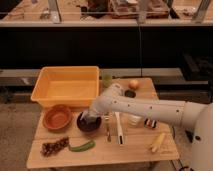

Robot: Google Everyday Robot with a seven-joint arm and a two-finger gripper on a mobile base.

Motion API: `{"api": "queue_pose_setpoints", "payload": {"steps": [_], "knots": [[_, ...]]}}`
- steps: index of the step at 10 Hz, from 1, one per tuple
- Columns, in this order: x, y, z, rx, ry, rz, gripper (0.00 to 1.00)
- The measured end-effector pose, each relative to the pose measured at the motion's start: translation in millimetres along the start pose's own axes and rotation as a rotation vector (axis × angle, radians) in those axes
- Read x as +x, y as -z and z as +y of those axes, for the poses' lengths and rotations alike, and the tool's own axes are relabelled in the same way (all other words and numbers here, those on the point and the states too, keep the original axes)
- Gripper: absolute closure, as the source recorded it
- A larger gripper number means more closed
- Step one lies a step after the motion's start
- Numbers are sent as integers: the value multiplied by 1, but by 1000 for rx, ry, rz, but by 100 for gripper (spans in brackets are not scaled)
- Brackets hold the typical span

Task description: Wipe purple bowl with towel

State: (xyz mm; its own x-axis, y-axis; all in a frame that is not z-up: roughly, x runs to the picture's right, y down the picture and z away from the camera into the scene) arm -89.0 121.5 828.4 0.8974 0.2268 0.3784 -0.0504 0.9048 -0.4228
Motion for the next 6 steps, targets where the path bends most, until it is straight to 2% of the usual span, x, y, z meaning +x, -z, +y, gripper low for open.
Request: {"api": "queue_pose_setpoints", "payload": {"steps": [3, 6], "knots": [[-22, -9, 1, 1, 16, -9, 100], [-29, 2, 24, -18, 46, -53, 100]]}}
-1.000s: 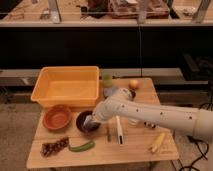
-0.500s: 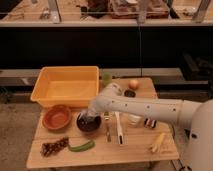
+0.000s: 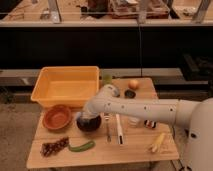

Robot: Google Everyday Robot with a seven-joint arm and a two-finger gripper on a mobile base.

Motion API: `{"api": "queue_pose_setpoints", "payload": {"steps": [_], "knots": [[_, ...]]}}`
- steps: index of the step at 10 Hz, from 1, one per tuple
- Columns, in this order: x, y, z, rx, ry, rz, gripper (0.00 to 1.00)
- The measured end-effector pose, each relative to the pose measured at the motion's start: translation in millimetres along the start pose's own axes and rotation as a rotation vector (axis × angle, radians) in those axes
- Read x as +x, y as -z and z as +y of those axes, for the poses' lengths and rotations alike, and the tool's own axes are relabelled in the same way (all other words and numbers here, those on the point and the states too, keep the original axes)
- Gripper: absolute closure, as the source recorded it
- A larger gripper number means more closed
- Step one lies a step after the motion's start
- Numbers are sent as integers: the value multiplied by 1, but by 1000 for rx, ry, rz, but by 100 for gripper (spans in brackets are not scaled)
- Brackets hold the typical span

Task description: Wipe purple bowl with towel

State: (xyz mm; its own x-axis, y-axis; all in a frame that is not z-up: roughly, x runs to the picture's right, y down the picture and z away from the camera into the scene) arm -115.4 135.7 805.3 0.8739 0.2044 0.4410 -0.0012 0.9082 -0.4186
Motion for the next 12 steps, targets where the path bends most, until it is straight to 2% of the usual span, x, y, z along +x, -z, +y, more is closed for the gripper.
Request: {"api": "queue_pose_setpoints", "payload": {"steps": [3, 6, 9, 12], "knots": [[11, 19, 27, -34, 31, -28, 100], [39, 33, 35, -48, 37, -10, 100], [57, 31, 22, -43, 19, 28, 100], [52, 16, -1, -35, 1, 48, 100]]}}
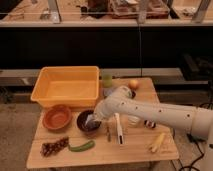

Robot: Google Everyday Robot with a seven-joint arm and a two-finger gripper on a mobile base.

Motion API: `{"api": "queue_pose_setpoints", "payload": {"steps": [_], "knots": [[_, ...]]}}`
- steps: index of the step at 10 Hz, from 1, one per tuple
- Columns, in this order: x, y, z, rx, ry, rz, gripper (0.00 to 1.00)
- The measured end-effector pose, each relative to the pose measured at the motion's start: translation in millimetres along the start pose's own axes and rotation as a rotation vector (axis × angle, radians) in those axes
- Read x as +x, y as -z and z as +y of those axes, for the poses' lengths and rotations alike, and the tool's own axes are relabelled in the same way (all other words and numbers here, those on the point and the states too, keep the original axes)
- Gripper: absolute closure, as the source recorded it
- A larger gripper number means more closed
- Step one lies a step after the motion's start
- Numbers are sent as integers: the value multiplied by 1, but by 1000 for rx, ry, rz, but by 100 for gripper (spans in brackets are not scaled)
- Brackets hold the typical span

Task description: Wipe purple bowl with towel

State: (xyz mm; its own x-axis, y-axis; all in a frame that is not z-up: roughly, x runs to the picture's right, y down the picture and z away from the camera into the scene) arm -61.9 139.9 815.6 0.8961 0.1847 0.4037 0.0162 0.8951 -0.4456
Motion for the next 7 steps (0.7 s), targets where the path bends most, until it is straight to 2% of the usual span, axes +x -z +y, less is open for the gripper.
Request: {"api": "queue_pose_setpoints", "payload": {"steps": [3, 7], "knots": [[-12, -14, -17, 11, -22, 8, 100], [-37, -24, -25, 22, -6, 7, 100]]}}
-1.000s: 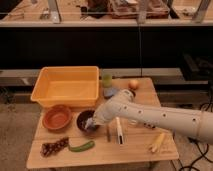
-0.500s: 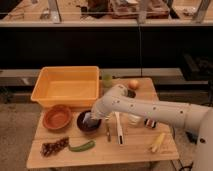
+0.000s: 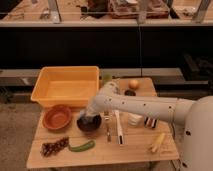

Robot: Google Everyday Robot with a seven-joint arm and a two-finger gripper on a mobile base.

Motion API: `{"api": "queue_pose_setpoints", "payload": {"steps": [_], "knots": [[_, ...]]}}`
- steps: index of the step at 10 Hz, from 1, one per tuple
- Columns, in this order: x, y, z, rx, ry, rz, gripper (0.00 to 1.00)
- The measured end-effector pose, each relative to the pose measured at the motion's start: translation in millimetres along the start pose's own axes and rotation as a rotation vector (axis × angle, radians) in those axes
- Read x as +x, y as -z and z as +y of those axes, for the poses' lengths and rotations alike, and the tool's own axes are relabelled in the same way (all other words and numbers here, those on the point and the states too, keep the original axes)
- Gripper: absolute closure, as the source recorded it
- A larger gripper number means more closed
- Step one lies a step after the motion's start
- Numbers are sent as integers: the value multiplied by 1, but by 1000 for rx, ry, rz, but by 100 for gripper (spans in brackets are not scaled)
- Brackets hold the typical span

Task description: Wipe purple bowl with towel

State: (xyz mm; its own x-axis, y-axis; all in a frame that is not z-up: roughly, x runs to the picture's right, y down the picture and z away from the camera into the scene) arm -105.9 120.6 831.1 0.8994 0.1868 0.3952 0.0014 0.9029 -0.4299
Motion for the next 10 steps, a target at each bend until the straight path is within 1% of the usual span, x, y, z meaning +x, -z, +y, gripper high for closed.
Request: {"api": "queue_pose_setpoints", "payload": {"steps": [2, 4, 6, 8, 10], "knots": [[-11, -1, 6, -7, 11, -15, 100], [-12, 4, 20, -23, 21, -38, 100], [-10, 16, 47, -49, 42, -70, 100], [-5, 26, 63, -68, 67, -89, 100], [8, 34, 69, -82, 84, -85, 100]]}}
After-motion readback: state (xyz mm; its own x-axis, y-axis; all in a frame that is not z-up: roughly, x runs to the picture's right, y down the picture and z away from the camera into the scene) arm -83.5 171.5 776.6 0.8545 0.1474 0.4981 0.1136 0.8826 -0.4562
